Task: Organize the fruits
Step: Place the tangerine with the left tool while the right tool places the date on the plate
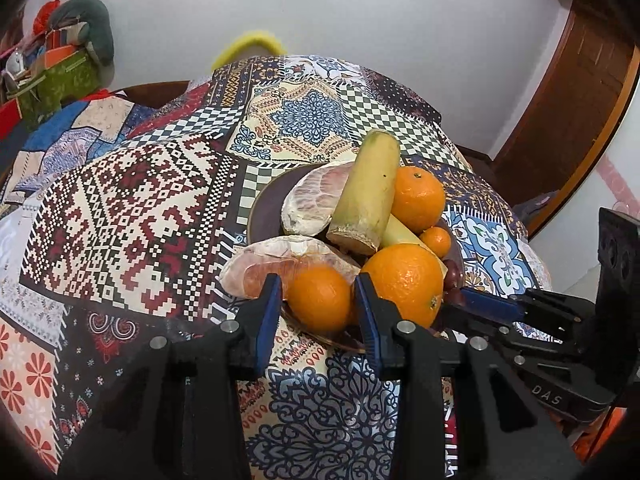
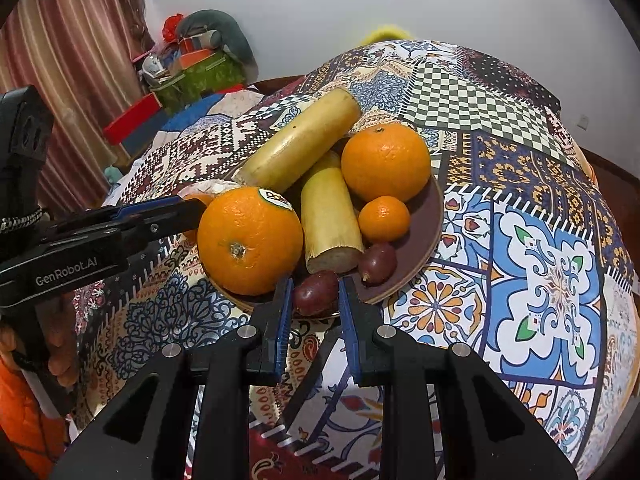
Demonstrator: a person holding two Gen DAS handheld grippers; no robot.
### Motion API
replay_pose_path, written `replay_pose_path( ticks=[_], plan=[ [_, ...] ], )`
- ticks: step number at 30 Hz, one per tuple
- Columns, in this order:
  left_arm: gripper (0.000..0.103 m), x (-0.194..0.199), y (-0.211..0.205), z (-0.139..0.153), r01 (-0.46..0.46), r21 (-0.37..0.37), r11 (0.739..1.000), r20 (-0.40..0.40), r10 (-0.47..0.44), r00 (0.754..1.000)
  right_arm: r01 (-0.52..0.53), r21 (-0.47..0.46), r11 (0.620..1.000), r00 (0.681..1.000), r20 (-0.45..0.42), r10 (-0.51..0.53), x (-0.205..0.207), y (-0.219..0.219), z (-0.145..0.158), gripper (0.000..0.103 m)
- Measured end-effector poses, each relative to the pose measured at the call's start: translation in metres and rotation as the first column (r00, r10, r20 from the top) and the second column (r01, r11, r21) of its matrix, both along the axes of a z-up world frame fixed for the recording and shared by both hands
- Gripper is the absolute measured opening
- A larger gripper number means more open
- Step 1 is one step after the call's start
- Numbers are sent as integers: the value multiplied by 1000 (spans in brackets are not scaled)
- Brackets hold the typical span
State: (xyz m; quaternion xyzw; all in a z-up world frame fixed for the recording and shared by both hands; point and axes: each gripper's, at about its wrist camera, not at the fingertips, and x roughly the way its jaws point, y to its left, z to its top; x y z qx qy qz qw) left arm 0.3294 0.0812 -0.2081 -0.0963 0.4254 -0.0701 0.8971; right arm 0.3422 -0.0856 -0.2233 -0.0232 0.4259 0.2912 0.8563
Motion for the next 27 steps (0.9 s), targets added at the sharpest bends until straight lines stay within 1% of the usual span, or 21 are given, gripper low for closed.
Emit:
replay_pose_path(
  ticks=[4, 7, 9, 15, 18, 21, 24, 27],
  plan=[
    [36, 1, 3, 0, 1, -23, 1000, -5, -1, 1000, 3, 3, 1000, 1000, -7, -3, 2, 0, -2, 21],
    [36, 0, 2, 0, -2, -19, 1000, -5, 2, 1000, 1, 1, 1000, 1000, -12, -1, 4, 0, -2, 22],
    [36, -1, 3, 2, -4, -20, 1000, -2, 4, 1000, -3, -2, 1000, 1000, -14, 3, 4, 1, -2, 23],
    [36, -13, 7, 19, -27, -27, 999, 33, 28, 999, 9, 3, 1000, 1000, -8, -9, 1, -2, 5, 26],
    [36, -24, 6, 33, -35, -22, 999, 61, 36, 997, 22, 20, 1000, 1000, 19, -23, -7, -9, 19, 26],
    [36, -40, 3, 53, -43, -7, 999, 109, 44, 993, 38, 43, 998, 997, 67, -40, -19, -18, 41, 26],
    [36, -60, -2, 78, -52, 2, 999, 170, 50, 984, 50, 71, 996, 990, 128, -59, -34, -28, 68, 26],
    [36, -83, -7, 105, -60, 11, 998, 239, 56, 969, 61, 104, 993, 977, 200, -81, -53, -38, 97, 26]
  ],
)
